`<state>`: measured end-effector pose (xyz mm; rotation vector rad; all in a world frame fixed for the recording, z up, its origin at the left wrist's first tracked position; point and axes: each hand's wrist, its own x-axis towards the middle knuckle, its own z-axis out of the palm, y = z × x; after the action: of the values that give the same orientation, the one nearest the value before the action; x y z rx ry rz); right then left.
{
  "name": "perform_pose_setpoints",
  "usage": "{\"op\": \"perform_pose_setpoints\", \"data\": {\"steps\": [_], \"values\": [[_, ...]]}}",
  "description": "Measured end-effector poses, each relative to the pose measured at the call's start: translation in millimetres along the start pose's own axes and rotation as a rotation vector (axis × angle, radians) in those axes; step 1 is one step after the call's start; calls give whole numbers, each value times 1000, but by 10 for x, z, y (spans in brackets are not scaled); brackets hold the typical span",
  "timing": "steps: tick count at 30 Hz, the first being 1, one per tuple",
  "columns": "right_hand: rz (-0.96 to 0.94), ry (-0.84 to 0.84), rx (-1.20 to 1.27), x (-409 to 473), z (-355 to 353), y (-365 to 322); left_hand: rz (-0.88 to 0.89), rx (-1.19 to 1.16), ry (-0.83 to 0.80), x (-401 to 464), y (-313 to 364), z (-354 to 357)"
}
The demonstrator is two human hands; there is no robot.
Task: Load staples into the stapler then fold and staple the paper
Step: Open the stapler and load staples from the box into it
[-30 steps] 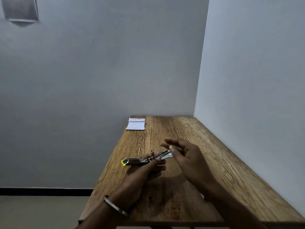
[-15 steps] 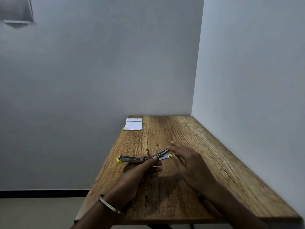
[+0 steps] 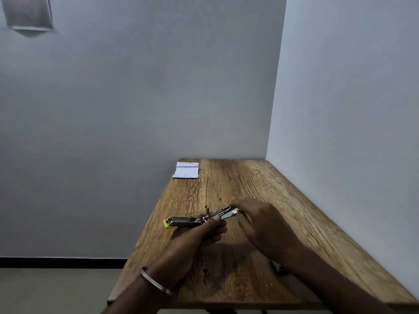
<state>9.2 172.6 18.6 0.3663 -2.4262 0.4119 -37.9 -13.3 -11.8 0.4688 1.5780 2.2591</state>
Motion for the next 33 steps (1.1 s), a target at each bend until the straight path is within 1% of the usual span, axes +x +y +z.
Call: {"op": "perform_pose_setpoints", "data": {"steps": [2,4,6,7,8,10,11,12,15,18,20,22,25,27,28,31,33], "values": [[98,88,191,25,-18,-45,-38,-85,-27,4,34,-2],[204,165,297,45,-31,-101,-80,-197,-42,7,53,1],[313,233,383,62,-47,-163,-94,-259,-51,13,62,0],[351,233,417,66,-48,-191,-98,-275,-58,17,66,3],[360,192,435,61,-38,-216,-103,-293,-66,16,67,1],[325,46,429,29,6,-264,-118,-334,-78,16,68,0],[319,7,434,14,28,-290,-124,-350,-80,18,70,-4],[327,11,454,8,38,-307,-127,-362,-78,23,68,-7],[389,91,513,43,22,-334,-123,-379,-74,40,63,-21],[395,58,460,50,20,-334,-113,-362,-75,39,51,-18],[386,27,465,28,46,-338,-101,-335,-60,43,36,-16],[405,52,515,1,62,-354,-78,-293,-45,49,15,-23],[528,114,627,-46,112,-388,-12,-181,-48,49,-14,-37],[689,145,757,-90,180,-429,40,-97,-19,63,-48,-46],[792,157,872,-103,211,-452,67,-54,0,67,-62,-50],[1082,201,1340,-55,249,-539,187,116,16,87,-85,-54],[1201,249,1582,27,240,-573,276,290,48,87,-43,-54]]}}
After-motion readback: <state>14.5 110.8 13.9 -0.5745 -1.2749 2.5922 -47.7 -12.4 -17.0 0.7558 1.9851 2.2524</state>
